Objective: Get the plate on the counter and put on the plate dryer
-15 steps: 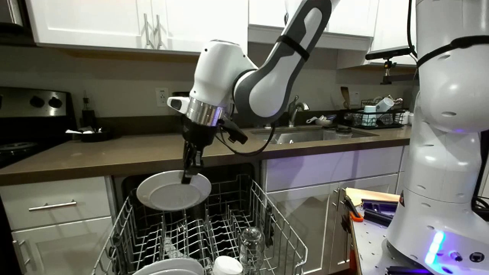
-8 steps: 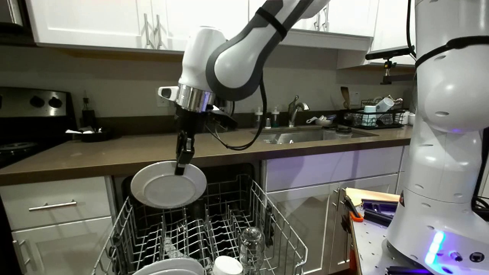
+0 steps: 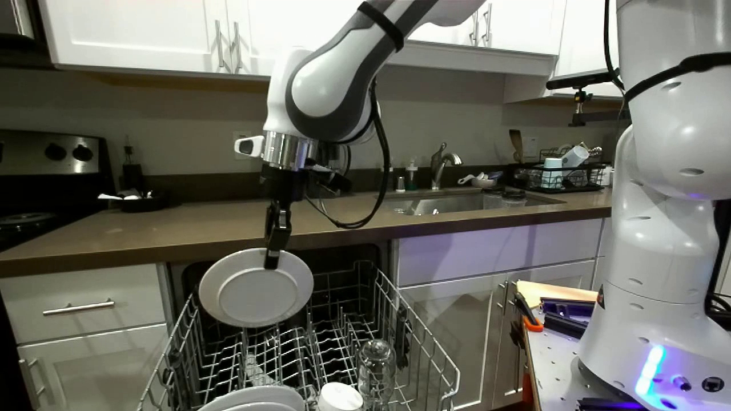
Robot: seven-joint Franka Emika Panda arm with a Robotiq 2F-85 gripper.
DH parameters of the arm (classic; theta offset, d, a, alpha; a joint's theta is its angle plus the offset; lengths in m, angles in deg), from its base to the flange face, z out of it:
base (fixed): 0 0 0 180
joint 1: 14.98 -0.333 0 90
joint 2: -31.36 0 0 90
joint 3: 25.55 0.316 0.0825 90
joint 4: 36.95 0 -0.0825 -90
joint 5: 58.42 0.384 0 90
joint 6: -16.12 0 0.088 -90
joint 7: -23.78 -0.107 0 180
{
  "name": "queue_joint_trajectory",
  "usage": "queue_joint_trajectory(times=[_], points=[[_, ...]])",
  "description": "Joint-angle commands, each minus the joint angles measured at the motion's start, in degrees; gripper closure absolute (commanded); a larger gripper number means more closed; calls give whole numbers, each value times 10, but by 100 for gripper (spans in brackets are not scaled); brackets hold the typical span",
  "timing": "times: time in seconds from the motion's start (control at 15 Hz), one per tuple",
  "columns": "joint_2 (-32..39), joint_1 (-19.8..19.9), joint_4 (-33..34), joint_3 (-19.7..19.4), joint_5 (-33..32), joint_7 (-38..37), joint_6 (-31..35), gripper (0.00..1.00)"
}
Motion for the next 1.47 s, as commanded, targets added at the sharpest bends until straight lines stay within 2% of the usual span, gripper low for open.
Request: queue_joint_trajectory(times=[0.0, 0.33, 1.4], points=[[16, -26, 26, -21, 43, 42, -33, 95], [49, -36, 49, -25, 64, 64, -58, 95], [133, -27, 112, -9, 89, 85, -101, 95]])
